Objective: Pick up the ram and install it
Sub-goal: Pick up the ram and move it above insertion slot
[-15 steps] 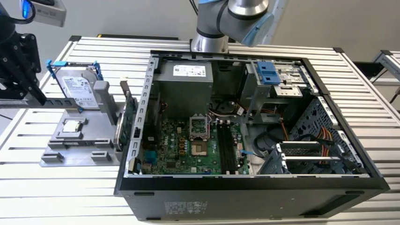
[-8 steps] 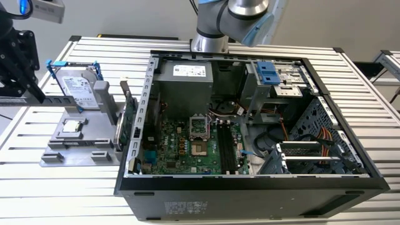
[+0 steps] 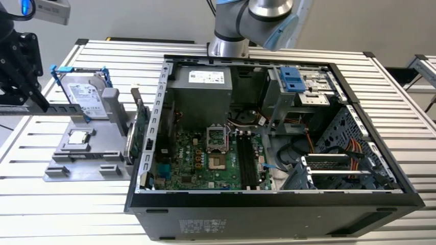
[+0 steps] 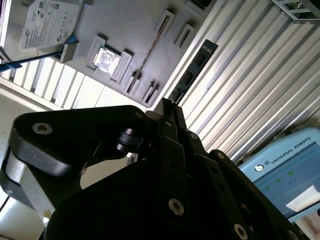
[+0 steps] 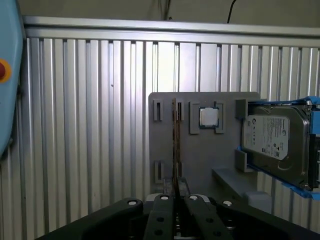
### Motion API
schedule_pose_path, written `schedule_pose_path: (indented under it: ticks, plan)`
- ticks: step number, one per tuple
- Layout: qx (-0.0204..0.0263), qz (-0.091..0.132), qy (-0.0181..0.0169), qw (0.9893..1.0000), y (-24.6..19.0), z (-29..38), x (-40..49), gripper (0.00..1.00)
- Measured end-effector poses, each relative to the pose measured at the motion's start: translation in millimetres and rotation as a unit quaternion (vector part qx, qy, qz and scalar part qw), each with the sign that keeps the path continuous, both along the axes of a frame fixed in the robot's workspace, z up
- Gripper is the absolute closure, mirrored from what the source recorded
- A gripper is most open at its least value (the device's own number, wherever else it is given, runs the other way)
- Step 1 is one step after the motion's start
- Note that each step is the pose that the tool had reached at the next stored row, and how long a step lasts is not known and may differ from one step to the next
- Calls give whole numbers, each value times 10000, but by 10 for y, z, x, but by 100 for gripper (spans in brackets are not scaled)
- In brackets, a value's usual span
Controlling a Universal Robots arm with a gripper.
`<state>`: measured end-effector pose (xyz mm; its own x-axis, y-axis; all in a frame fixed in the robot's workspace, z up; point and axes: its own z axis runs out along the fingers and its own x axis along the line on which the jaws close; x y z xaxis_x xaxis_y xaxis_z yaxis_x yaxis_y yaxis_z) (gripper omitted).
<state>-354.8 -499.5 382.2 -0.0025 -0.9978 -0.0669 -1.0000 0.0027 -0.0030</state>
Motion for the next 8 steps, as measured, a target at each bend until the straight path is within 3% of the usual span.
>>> schedule_pose_path:
  ticks: [8]
  plan:
    - [0, 0, 0, 10000, 0, 0, 31, 100]
